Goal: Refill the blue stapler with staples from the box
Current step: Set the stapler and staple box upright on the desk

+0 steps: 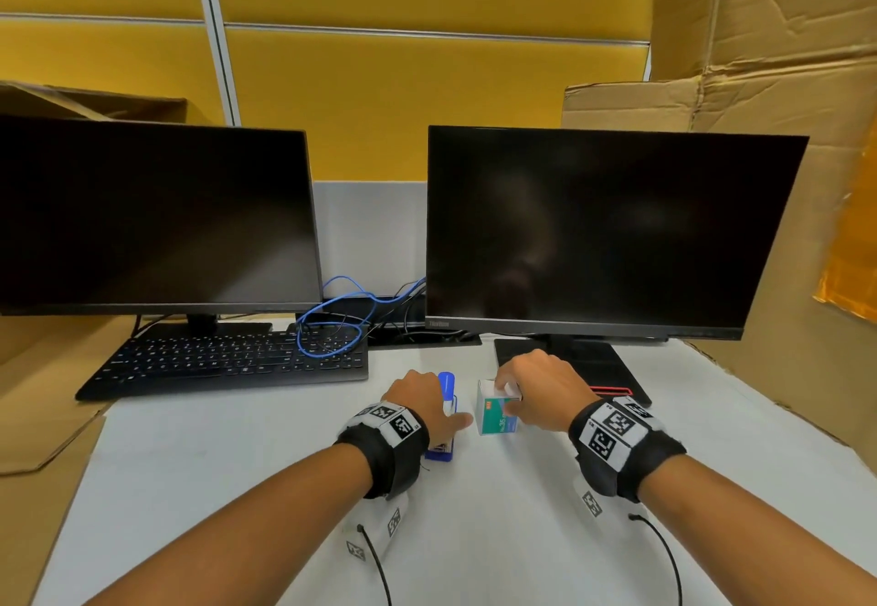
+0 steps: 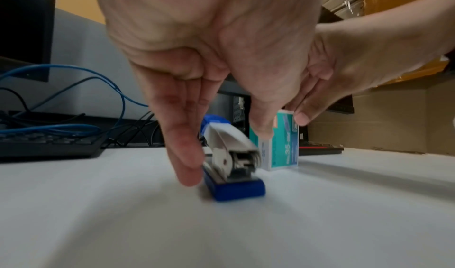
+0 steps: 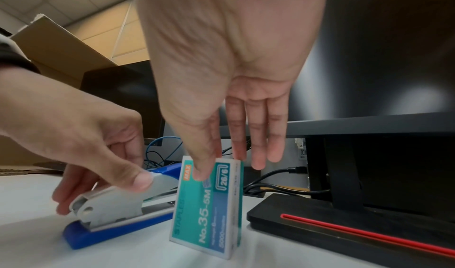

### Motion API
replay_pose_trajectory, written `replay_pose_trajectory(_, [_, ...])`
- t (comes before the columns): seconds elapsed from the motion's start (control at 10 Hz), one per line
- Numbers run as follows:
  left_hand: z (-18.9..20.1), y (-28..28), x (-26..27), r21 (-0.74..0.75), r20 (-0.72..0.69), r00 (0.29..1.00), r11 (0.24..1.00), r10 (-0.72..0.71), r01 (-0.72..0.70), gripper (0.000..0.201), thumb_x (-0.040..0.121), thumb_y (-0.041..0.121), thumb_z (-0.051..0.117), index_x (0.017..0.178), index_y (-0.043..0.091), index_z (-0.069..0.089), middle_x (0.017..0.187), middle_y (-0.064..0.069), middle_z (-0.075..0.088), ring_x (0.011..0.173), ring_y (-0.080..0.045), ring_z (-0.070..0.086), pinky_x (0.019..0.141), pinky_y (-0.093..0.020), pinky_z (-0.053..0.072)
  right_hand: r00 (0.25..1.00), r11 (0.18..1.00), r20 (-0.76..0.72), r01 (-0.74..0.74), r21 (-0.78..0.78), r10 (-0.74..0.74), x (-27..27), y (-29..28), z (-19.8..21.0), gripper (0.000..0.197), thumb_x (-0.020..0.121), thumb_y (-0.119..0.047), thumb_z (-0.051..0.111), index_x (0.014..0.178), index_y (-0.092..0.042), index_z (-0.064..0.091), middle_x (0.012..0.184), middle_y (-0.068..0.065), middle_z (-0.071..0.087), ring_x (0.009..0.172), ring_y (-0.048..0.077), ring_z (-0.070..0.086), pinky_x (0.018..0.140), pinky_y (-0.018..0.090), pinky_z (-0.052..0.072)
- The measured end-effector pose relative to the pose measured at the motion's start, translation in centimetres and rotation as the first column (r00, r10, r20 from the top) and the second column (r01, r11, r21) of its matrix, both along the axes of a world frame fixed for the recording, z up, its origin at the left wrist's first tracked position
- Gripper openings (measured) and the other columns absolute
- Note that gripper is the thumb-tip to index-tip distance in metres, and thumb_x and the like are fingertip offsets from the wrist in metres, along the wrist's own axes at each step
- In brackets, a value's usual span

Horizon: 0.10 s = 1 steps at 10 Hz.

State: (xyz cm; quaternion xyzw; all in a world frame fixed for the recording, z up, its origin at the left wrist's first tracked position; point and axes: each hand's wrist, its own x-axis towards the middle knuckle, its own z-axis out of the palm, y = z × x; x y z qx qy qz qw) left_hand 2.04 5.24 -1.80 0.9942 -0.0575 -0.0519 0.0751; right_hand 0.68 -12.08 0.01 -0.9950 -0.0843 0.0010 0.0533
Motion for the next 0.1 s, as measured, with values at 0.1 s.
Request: replay_pose_trajectory(0.1, [1.40, 1.02, -0.26, -0.019, 0.048, 0.999, 1.000, -0.003, 0.004, 0.065, 0.083, 0.068, 0.048, 0.111, 0.011, 0.056, 0.094, -0.006, 0.056, 0.088, -0.019, 0.056, 0.075, -0.029, 0.047, 1.000, 0.999, 0.030, 0.002, 0.035, -0.003, 0.25, 0.14, 0.70, 0.040, 0.089, -0.036, 0.068, 0.127, -0.023, 0.062, 0.132, 0.002, 0.064, 0.117, 0.021, 0.061, 0.093, 0.033, 0.055])
